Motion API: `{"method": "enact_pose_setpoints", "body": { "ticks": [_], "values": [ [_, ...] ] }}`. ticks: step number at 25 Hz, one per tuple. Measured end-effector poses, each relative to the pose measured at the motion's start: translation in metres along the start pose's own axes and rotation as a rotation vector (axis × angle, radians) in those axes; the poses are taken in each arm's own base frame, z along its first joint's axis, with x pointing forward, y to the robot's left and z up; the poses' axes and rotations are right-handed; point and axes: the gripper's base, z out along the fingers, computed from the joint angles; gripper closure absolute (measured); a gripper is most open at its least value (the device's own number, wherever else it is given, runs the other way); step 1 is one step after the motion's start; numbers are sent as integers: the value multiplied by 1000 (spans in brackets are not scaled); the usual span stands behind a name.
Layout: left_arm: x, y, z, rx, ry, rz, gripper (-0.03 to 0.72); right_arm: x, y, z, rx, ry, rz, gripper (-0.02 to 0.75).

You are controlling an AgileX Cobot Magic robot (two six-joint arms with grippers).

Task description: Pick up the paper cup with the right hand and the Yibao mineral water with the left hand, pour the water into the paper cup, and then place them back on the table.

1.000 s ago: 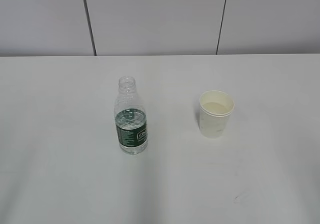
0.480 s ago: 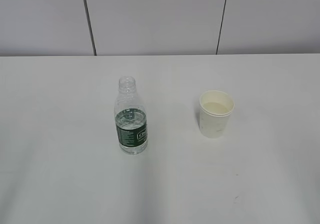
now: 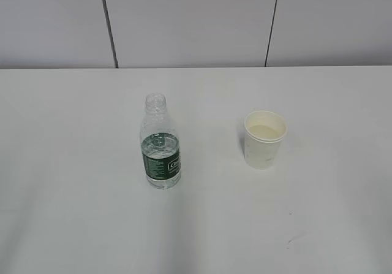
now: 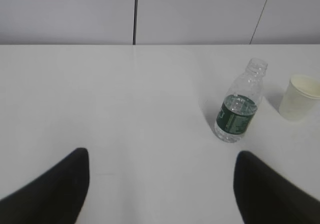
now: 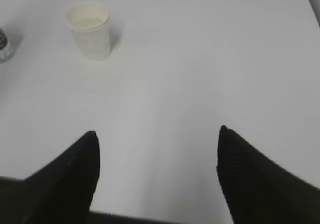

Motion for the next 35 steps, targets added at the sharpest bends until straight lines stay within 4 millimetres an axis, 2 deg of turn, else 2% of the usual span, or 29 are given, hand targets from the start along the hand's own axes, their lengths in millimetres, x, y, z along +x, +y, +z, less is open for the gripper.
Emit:
{"method": "enact_pose_setpoints", "body": {
  "ticks": [6, 13, 35],
  "values": [
    [14, 1, -2, -8, 156, 6, 152, 9, 2, -1, -25, 103, 2, 166],
    [16, 4, 0, -47, 166, 0, 202, 16, 5, -9, -25, 55, -1, 166],
    [16, 5, 0, -51, 166, -4, 209, 18, 5, -8, -20, 24, 3, 166]
  ]
}}
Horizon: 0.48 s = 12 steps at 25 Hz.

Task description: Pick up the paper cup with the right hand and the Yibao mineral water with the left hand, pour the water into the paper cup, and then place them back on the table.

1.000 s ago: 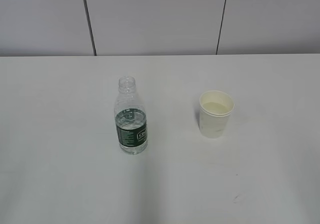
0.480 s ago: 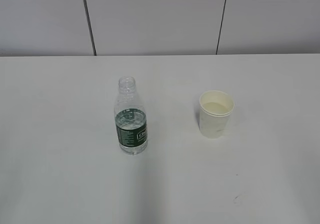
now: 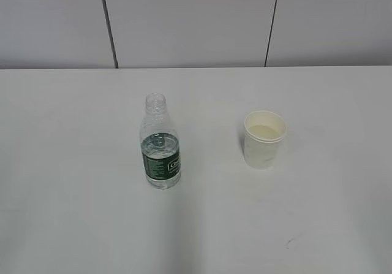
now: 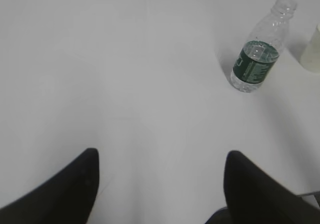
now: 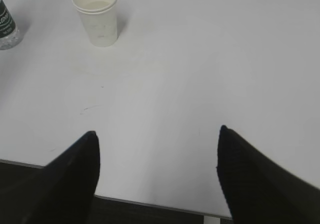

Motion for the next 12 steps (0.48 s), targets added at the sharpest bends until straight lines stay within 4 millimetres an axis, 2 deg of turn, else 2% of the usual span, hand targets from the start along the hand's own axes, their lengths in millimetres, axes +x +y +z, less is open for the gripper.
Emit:
{"method": "enact_pose_setpoints", "body": {
  "ticks": [12],
  "values": [
    [0, 0, 0, -1, 0, 0, 209, 0, 0, 0, 0, 0, 2, 166]
  ]
}}
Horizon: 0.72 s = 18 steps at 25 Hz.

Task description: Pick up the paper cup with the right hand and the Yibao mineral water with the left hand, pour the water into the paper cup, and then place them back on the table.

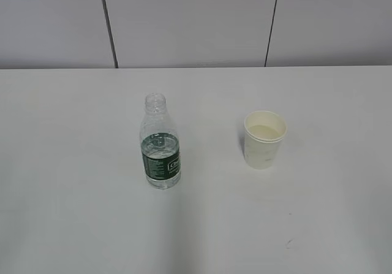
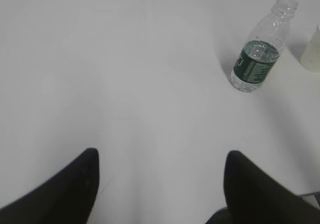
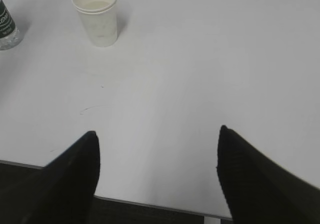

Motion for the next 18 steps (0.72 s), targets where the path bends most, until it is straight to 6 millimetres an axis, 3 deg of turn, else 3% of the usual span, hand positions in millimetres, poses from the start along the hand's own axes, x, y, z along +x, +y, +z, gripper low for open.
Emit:
{"method": "enact_pose_setpoints", "body": {
  "ticks": [18],
  "values": [
    [0, 0, 0, 0, 0, 0, 209, 0, 0, 0, 0, 0, 0, 166]
  ]
}}
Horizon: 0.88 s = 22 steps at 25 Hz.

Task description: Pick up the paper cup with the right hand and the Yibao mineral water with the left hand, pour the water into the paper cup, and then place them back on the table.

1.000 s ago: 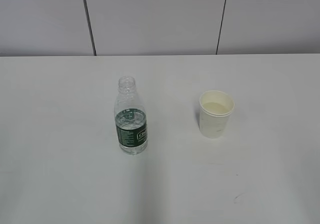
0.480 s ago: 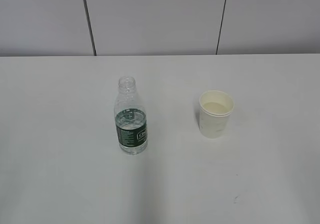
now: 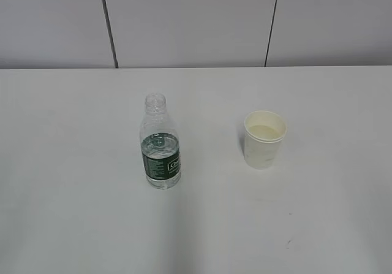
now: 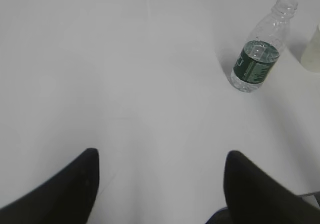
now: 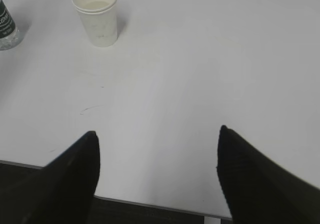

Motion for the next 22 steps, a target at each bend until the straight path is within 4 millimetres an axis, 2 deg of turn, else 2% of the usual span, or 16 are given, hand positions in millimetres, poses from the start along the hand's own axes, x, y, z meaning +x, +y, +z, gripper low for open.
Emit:
{"method": "enact_pose_setpoints", "body": {
  "ticks": [22],
  "values": [
    [0, -1, 0, 10, 0, -5, 209, 0, 0, 0, 0, 0, 3, 166]
  ]
}}
